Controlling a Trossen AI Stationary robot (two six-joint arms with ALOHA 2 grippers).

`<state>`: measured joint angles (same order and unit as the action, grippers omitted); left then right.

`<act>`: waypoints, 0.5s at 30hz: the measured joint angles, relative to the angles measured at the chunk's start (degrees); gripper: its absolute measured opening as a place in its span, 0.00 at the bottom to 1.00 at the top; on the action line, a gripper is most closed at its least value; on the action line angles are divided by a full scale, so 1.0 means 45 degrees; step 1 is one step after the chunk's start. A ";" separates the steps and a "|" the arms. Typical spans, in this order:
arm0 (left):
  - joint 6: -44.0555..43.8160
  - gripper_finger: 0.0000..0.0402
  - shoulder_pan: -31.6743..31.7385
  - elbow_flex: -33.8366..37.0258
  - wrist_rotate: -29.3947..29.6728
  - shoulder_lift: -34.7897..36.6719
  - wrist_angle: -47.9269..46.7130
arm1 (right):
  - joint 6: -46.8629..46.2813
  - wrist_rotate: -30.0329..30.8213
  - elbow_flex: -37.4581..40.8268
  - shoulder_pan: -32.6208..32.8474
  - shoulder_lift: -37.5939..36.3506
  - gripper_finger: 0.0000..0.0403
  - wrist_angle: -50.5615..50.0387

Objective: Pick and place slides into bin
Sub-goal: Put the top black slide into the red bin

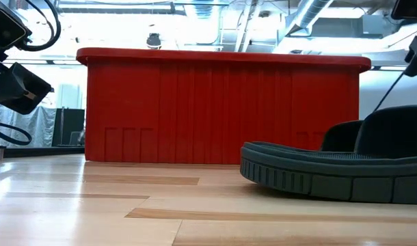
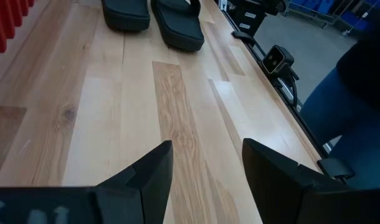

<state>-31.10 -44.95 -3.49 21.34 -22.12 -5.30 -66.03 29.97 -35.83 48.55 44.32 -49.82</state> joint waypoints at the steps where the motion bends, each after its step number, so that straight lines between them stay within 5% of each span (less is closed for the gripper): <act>1: -0.0003 0.46 0.0000 0.0000 0.0000 0.0003 0.0000 | -0.0011 0.0138 0.0000 -0.0057 0.0359 0.39 0.0366; 7: 0.0001 0.46 0.0000 0.0004 0.0000 0.0003 0.0000 | 0.0079 0.0087 0.0000 -0.0785 0.2394 0.39 0.2462; 15: -0.0003 0.46 0.0000 0.0005 0.0000 -0.0001 0.0000 | 0.3716 -0.0717 -0.0493 -0.2690 0.4955 0.38 0.7081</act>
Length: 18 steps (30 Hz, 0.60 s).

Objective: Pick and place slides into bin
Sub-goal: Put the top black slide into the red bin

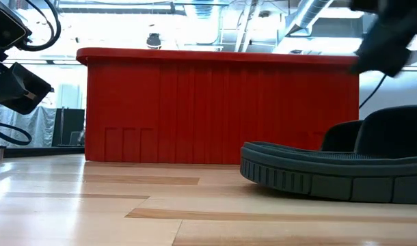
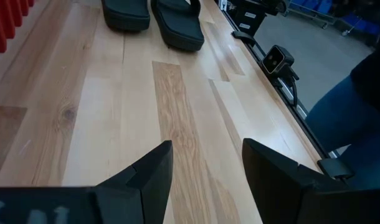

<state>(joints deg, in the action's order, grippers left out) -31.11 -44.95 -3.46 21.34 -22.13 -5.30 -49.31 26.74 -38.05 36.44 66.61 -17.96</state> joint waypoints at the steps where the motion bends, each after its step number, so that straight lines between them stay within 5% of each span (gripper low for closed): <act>1: 0.0001 0.46 0.0000 0.0000 0.0004 0.0004 0.0000 | 0.0525 -0.0372 -0.0329 -0.0310 0.0328 0.38 0.0061; 12: 0.0002 0.46 0.0000 0.0000 0.0000 0.0004 0.0000 | 0.3705 -0.4037 -0.4833 -0.2552 0.4323 0.38 -0.2743; 18: 0.0004 0.46 0.0000 0.0000 0.0000 0.0003 0.0000 | 0.5758 -0.4463 -0.6908 -0.2785 0.5983 0.39 -0.3813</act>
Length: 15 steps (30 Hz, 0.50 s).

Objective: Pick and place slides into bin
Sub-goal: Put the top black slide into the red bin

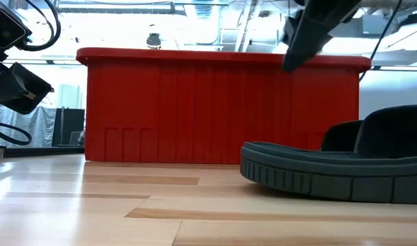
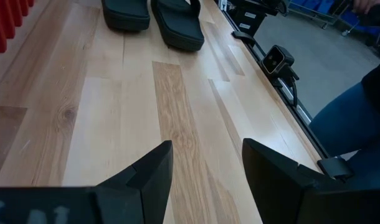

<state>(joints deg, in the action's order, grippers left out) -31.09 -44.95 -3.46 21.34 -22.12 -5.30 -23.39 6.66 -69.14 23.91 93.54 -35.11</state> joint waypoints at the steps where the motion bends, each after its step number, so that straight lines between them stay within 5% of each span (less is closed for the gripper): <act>1: -0.0002 0.46 0.0000 0.0000 0.0003 -0.0003 -0.0001 | 0.0518 -0.0051 -0.0310 -0.0024 0.0252 0.39 -0.0258; 15: 0.0000 0.46 0.0000 0.0005 -0.0010 0.0002 -0.0006 | 1.0305 0.1397 -0.1770 -0.0205 0.2773 0.36 -0.1937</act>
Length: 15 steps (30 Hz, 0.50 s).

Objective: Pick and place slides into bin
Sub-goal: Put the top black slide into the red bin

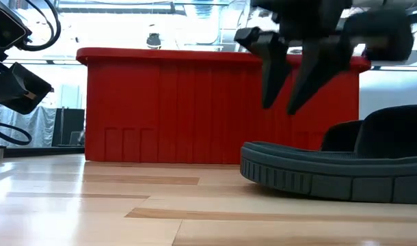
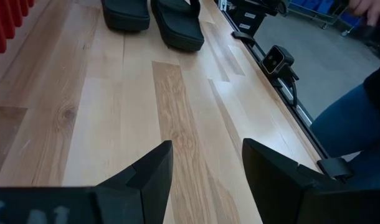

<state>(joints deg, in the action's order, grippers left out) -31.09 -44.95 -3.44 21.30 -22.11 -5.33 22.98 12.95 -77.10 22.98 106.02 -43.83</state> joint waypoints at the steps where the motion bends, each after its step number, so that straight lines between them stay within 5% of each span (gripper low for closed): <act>1: -0.0004 0.46 0.0000 0.0000 0.0000 -0.0005 -0.0003 | 0.0522 0.0245 0.0000 -0.0003 0.0165 0.36 0.0010; 6: 0.0000 0.46 0.0000 0.0000 0.0000 0.0000 0.0001 | 0.2749 0.1554 0.0005 -0.0082 0.0739 0.35 0.0228; 15: 0.0000 0.46 0.0000 0.0000 0.0005 0.0000 0.0001 | 0.5634 0.1618 0.0005 -0.0410 0.0656 0.33 0.0861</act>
<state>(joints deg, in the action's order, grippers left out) -31.09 -44.95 -3.44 21.32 -22.11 -5.32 48.33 20.23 -77.08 21.14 108.97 -39.96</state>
